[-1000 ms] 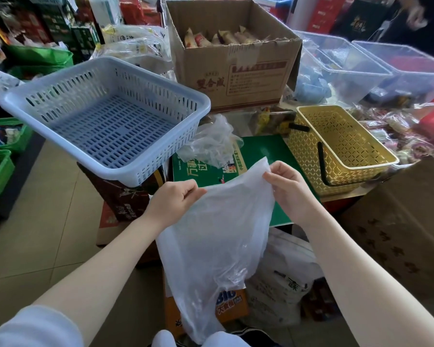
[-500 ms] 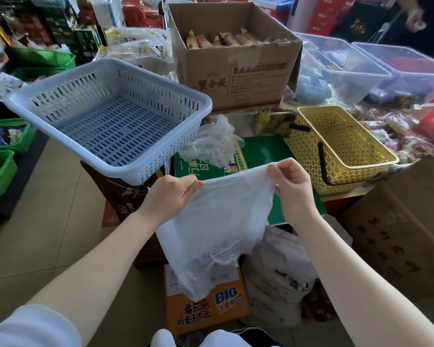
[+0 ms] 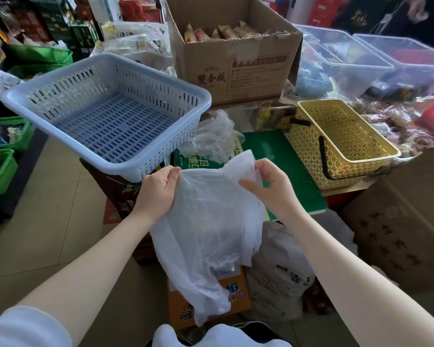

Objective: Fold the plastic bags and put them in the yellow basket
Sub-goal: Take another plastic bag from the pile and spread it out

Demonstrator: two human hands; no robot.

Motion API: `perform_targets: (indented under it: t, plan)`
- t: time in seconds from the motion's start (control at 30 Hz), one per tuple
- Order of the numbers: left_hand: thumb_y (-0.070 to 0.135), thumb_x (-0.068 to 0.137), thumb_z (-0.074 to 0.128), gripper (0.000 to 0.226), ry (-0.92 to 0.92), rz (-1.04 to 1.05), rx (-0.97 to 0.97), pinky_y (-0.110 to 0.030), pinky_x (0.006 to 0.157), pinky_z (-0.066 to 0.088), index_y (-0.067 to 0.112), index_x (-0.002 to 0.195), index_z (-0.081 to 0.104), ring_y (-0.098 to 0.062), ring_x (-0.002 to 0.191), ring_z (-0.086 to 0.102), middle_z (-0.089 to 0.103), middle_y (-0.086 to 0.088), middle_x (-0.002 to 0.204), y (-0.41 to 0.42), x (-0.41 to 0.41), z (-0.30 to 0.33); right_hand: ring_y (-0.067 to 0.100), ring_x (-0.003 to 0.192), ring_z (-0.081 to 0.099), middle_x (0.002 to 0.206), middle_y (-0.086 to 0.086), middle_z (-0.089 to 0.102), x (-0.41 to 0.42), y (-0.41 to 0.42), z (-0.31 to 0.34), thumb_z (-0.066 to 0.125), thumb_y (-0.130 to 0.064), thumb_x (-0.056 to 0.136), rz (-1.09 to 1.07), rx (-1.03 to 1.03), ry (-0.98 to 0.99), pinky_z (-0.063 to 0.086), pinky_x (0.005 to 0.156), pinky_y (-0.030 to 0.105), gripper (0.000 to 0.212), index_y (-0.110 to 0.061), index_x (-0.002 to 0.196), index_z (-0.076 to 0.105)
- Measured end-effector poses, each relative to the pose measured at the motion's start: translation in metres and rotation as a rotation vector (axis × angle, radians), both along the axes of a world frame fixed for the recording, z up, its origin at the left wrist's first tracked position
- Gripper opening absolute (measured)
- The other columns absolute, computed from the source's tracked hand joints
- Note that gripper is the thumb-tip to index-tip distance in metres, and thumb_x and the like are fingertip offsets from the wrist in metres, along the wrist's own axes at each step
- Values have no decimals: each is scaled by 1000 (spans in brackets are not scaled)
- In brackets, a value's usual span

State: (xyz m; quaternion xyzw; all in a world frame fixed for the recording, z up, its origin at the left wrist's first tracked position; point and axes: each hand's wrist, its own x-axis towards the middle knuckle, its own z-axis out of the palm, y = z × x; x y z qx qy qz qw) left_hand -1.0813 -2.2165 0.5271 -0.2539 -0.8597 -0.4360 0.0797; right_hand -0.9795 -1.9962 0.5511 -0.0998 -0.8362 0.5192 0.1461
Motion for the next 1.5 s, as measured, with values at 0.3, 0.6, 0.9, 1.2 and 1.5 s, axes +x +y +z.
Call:
perform_targets:
  t: [0.3, 0.6, 0.9, 1.2, 1.5]
  plan:
    - [46, 87, 50, 36, -140, -331, -102, -19, 73, 45, 14, 100, 61, -9, 82, 60, 64, 6, 88, 21, 2, 18, 3, 56, 31, 59, -6, 36, -8, -12, 11, 66, -7, 84, -12, -110, 9, 27, 55, 15, 25, -12, 66, 50]
    - [46, 85, 50, 39, 179, -364, -94, -33, 51, 47, 10, 80, 63, -13, 57, 55, 62, 0, 65, 37, 11, 14, 15, 55, 28, 57, 2, 31, -8, -4, 20, 65, -43, 81, -110, -180, -43, 21, 52, 29, 50, -4, 61, 42]
    - [42, 88, 50, 36, 97, -299, 92, -11, 49, 34, 9, 76, 58, -8, 50, 49, 53, 3, 54, 36, 19, 19, 9, 64, 48, 67, -4, 58, -8, -13, 21, 63, -12, 87, -193, -466, 140, 39, 64, 24, 23, -13, 64, 64]
    - [31, 94, 43, 22, -31, -82, 218, -19, 56, 39, 17, 79, 51, -18, 62, 51, 57, -10, 62, 31, 15, 34, 14, 81, 54, 86, -1, 60, -4, -8, 12, 78, -36, 70, 96, -66, -10, 42, 74, 22, 29, -16, 83, 60]
    - [44, 90, 50, 29, -297, -205, 187, -17, 48, 33, 19, 75, 51, -7, 48, 40, 48, 11, 52, 20, 5, 32, 22, 85, 42, 94, -3, 45, -7, 1, -3, 69, -18, 78, -119, 476, 180, 33, 79, 35, 7, -11, 79, 71]
